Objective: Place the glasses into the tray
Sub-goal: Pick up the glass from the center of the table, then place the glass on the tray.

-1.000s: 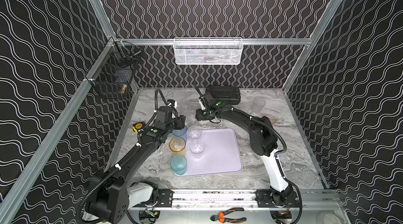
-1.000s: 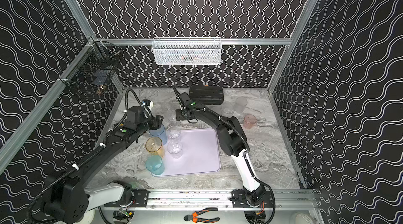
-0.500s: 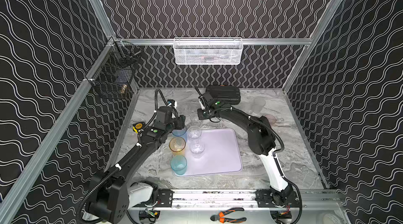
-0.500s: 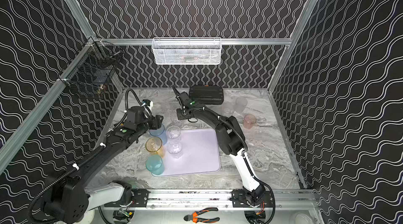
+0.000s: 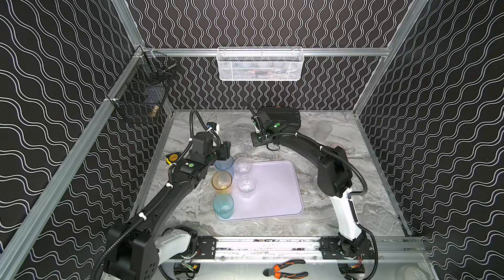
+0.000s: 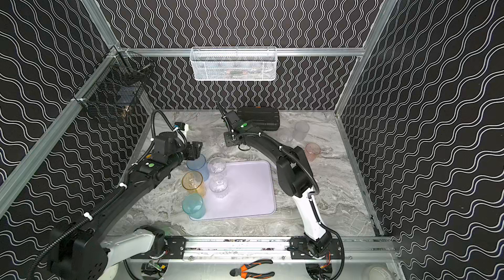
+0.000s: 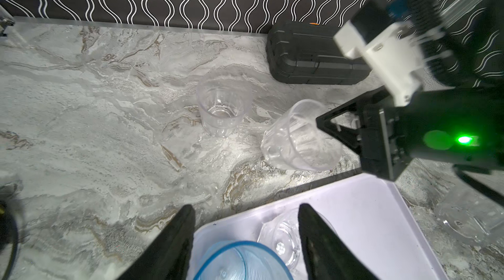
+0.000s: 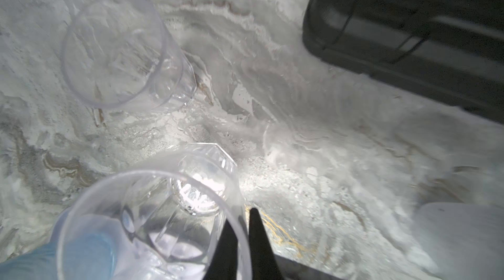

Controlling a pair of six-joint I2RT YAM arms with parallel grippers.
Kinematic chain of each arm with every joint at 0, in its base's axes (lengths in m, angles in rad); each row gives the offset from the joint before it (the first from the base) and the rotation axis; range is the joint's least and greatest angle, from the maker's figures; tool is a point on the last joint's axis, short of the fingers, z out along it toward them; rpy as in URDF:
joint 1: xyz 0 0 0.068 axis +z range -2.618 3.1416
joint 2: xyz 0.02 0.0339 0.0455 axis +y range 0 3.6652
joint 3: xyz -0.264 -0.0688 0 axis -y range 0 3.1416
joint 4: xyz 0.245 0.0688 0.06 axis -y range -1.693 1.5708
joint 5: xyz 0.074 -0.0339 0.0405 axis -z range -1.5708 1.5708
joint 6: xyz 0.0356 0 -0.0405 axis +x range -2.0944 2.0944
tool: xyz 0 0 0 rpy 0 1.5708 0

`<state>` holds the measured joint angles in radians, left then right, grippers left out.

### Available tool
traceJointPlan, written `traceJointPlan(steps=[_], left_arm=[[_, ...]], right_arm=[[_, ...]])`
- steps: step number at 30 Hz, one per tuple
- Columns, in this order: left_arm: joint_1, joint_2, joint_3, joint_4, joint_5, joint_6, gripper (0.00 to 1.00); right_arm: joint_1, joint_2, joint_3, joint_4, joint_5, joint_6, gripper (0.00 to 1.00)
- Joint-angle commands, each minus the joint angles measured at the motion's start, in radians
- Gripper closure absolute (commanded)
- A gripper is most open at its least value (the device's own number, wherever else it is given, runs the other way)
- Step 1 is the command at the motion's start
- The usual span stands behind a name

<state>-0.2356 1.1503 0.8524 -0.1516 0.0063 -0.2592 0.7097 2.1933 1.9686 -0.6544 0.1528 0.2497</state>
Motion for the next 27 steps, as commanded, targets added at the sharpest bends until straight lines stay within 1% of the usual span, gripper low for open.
traceJointPlan(steps=[1,10,13,17,22,24,27], left_arm=[[0.001,-0.015,0.021,-0.032,-0.018,0.003,0.36],[-0.018,-0.102,0.039,-0.119,-0.046,0.004,0.37],[-0.045,-0.136,0.033,-0.147,-0.053,-0.01,0.37],[-0.11,-0.176,0.022,-0.193,-0.099,-0.03,0.38],[-0.204,-0.232,0.007,-0.259,-0.178,-0.049,0.38],[-0.212,-0.254,-0.009,-0.263,-0.191,-0.054,0.38],[-0.212,-0.267,-0.036,-0.254,-0.21,-0.046,0.38]], right_arm=[[-0.001,-0.059,-0.03,-0.035,0.047,-0.012,0.94],[0.004,-0.383,-0.372,-0.063,0.121,0.01,0.95],[0.033,-0.485,-0.492,-0.092,0.141,0.028,0.95],[0.103,-0.604,-0.652,-0.145,0.18,0.086,0.95],[0.232,-0.702,-0.77,-0.212,0.21,0.203,0.95],[0.292,-0.718,-0.811,-0.213,0.213,0.264,0.95],[0.368,-0.723,-0.881,-0.122,0.182,0.332,0.94]])
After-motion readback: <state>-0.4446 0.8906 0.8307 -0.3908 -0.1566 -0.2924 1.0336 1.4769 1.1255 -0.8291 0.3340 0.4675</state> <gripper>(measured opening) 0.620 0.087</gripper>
